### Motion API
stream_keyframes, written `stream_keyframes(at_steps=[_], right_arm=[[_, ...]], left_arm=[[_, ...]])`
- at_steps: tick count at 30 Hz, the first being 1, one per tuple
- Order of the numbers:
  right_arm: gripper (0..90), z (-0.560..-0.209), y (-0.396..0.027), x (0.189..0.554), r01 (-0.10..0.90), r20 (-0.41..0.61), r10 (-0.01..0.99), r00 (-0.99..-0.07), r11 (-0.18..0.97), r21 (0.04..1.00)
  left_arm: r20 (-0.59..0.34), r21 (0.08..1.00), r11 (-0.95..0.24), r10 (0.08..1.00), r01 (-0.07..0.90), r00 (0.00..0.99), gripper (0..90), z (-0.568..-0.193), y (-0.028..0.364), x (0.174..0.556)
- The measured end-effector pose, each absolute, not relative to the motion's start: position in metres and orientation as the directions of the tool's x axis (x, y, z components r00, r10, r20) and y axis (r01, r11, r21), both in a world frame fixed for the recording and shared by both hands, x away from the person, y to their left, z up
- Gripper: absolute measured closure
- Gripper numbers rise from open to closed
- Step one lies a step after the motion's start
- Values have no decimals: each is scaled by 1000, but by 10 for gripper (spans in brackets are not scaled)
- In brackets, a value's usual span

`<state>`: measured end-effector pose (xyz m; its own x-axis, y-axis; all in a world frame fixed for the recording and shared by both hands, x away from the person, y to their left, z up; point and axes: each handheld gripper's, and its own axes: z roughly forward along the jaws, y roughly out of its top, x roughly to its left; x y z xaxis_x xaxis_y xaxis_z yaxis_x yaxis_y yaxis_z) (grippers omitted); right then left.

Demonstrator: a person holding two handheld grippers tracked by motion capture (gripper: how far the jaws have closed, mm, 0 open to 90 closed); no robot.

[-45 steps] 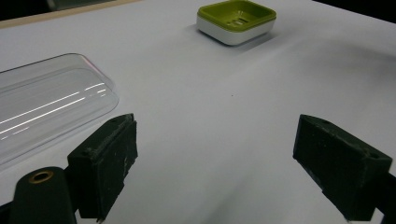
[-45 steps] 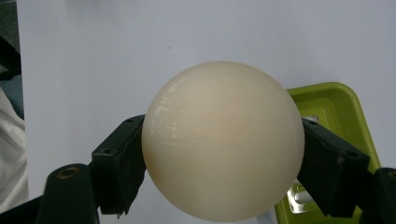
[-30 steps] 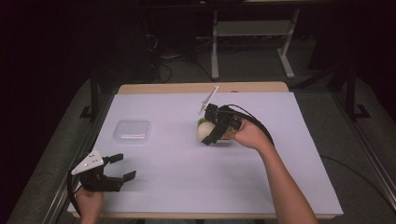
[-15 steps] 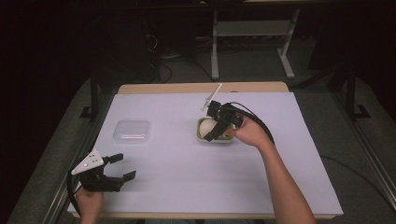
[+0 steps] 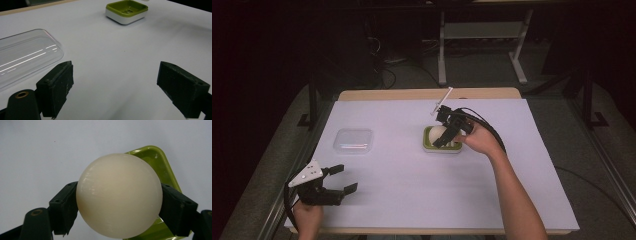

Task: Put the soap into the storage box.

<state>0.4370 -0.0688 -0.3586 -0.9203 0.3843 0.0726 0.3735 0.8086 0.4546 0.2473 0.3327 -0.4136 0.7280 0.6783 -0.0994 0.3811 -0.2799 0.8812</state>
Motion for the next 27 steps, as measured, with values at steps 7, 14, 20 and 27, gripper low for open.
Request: stream_keyframes(at_steps=[7, 14, 20, 27], right_arm=[[223, -365, -71, 444, 405, 78, 415, -906, 801, 441], [223, -372, -72, 450, 426, 86, 434, -897, 795, 432], [223, -375, -73, 454, 438, 88, 446, -891, 791, 427], [223, -379, -75, 458, 459, 91, 466, -880, 783, 420]], left_arm=[[-97, 881, -282, 678, 380, 729, 131, -414, 333, 247], [-99, 882, -279, 678, 381, 728, 131, -414, 333, 247], [-101, 882, -277, 678, 380, 728, 131, -414, 333, 247], [-100, 881, -279, 678, 381, 728, 131, -414, 332, 247]])
